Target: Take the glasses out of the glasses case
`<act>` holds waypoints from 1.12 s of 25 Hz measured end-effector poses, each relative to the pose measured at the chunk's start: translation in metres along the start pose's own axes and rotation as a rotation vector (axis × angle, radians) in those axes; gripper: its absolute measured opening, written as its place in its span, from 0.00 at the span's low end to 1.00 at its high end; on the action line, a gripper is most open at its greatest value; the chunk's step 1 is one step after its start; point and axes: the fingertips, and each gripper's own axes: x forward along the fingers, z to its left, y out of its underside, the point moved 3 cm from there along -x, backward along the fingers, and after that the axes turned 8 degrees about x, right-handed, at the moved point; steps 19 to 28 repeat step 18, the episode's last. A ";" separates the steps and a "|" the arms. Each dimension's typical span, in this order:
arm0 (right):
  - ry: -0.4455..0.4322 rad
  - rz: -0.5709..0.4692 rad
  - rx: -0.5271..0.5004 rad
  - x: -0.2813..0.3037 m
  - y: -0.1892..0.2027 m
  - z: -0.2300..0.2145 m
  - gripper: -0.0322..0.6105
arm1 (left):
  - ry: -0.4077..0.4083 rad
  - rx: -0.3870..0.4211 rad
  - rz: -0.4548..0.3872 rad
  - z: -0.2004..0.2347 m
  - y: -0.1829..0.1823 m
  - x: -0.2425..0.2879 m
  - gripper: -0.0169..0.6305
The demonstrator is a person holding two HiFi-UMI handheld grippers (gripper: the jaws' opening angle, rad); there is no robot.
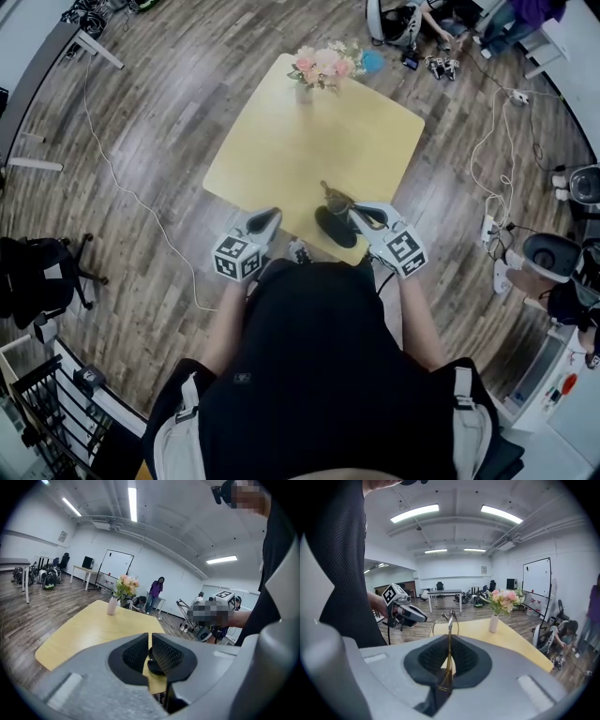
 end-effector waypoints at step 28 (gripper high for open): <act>-0.011 0.014 0.005 0.009 0.007 -0.003 0.08 | 0.007 0.000 -0.004 0.003 0.002 0.001 0.08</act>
